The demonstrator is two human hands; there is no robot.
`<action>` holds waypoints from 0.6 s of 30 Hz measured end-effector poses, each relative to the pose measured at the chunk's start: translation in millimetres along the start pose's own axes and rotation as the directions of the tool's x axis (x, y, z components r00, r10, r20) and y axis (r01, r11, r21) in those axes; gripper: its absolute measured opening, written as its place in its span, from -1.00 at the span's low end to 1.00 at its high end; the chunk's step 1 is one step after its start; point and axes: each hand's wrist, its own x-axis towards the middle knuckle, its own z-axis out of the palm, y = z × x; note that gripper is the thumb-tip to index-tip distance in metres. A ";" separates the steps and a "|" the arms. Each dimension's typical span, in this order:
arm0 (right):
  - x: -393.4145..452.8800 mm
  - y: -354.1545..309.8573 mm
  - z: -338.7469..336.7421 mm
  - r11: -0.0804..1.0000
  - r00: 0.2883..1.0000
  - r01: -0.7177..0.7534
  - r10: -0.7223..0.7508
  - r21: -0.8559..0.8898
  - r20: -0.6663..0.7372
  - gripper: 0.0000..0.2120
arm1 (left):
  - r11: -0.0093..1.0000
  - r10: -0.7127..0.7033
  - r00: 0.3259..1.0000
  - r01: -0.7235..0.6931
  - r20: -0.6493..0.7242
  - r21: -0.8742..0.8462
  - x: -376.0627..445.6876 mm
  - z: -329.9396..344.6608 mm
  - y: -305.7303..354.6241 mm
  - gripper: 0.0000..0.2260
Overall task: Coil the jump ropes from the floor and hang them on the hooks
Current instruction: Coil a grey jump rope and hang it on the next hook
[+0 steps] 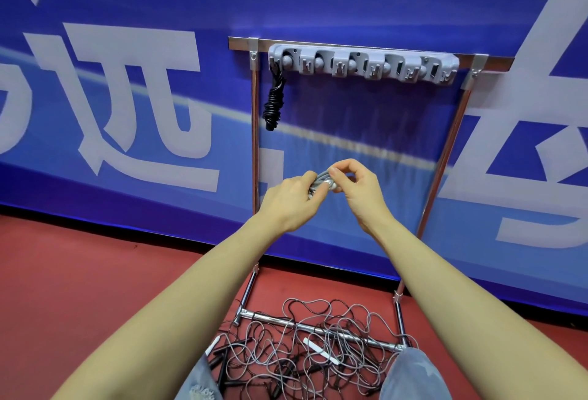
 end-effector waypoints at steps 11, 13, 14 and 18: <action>-5.2 3.7 -4.6 0.980 0.989 -0.087 0.063 0.180 0.135 -0.77 | 0.995 -0.040 0.998 0.045 -0.053 0.090 4.3 6.8 -13.2 -0.58; -5.0 1.0 -4.1 0.968 0.987 -0.114 0.084 0.225 0.138 -0.78 | 0.990 -0.049 0.995 0.060 -0.085 0.129 2.6 6.9 -13.2 -0.58; -4.1 -0.8 -2.9 0.962 0.988 -0.128 0.103 0.241 0.114 -0.81 | 0.985 -0.049 0.994 0.064 -0.096 0.161 2.4 7.6 -12.6 -0.57; 2.8 -7.9 4.6 0.979 0.982 -0.189 0.190 0.082 -0.006 -0.90 | 0.952 0.102 0.963 -0.022 -0.248 0.305 3.4 9.4 -12.6 -0.50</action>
